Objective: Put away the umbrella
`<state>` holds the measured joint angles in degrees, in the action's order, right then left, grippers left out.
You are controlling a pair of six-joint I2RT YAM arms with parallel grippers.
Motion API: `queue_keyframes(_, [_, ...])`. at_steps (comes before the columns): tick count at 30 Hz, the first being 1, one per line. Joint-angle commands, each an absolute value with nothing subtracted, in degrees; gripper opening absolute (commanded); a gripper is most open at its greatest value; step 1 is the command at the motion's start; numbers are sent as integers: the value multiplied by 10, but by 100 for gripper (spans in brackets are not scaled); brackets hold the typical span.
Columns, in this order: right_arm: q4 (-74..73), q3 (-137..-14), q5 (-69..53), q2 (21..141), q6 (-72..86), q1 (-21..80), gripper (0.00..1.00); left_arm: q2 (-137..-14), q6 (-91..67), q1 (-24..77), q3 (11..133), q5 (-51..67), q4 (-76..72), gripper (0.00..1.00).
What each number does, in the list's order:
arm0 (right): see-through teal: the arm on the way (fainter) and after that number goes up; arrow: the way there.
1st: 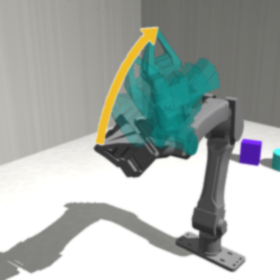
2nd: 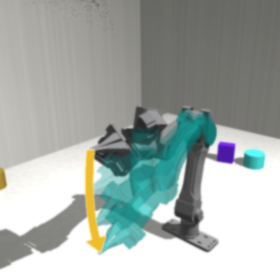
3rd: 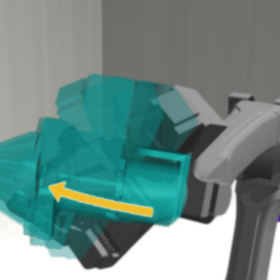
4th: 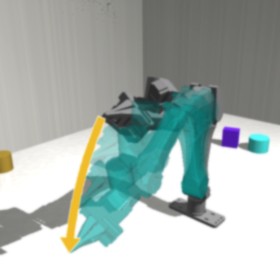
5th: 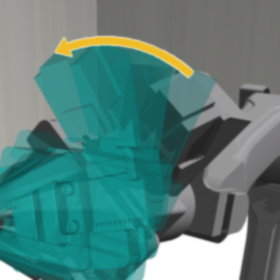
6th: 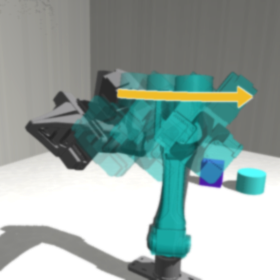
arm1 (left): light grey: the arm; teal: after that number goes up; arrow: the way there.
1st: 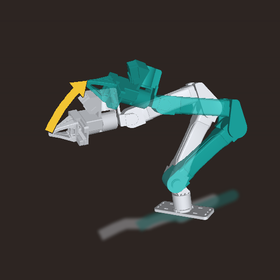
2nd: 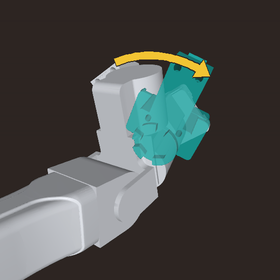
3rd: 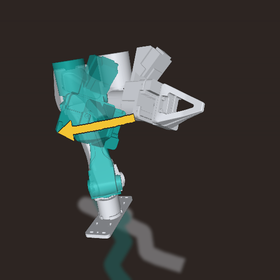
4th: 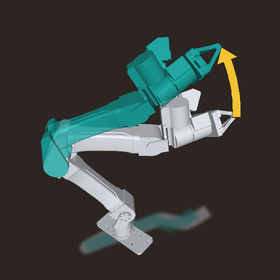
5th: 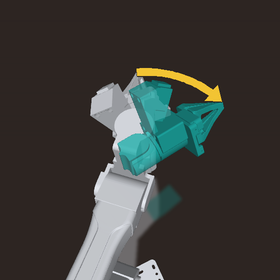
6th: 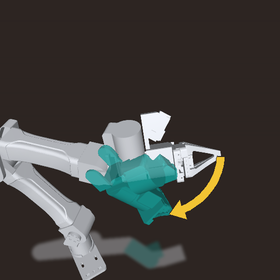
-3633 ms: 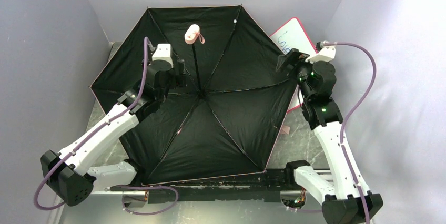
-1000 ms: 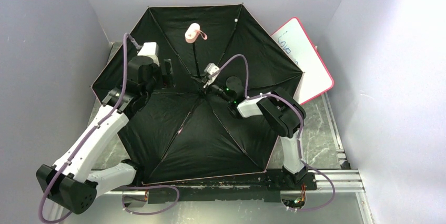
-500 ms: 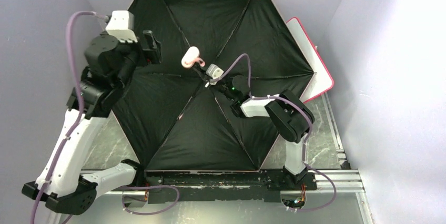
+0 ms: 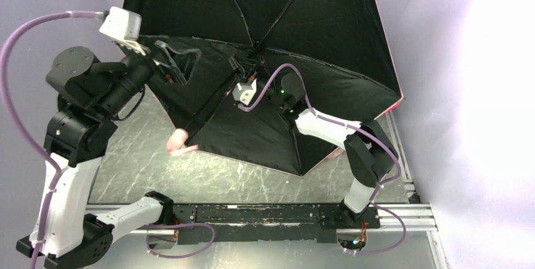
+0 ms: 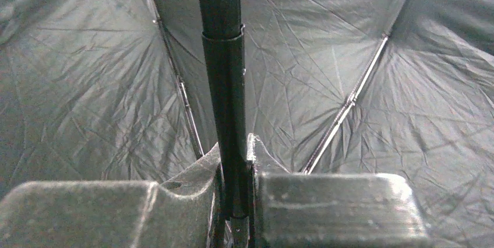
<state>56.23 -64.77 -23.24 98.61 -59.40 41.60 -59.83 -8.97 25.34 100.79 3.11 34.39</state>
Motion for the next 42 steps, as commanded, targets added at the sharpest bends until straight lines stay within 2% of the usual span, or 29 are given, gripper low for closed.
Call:
queue_keyframes(1, [535,-667,-189,985,-828,429,0,-623,-79,265,977,176,343,97])
queue_keyframes(8, [553,-669,-168,976,-914,439,0,-641,-52,273,931,171,409,97])
queue_keyframes(18, [548,-681,-173,977,-942,447,0,-609,-28,284,864,141,460,85])
queue_keyframes(22, [546,-685,-180,976,-944,447,0,-608,-24,284,837,101,479,77])
queue_keyframes(27, [548,-683,-181,972,-944,447,0,-603,-25,284,813,106,482,68])
queue_keyframes(34, [539,-680,-189,965,-944,448,0,-611,-24,284,801,126,467,40])
queue_keyframes(37, [530,-678,-200,962,-938,449,7,-624,-26,284,812,135,463,27])
queue_keyframes(40, [524,-676,-203,961,-942,451,11,-636,-28,284,826,138,459,7])
queue_keyframes(42, [528,-675,-204,961,-937,451,18,-642,-30,284,835,136,456,5])
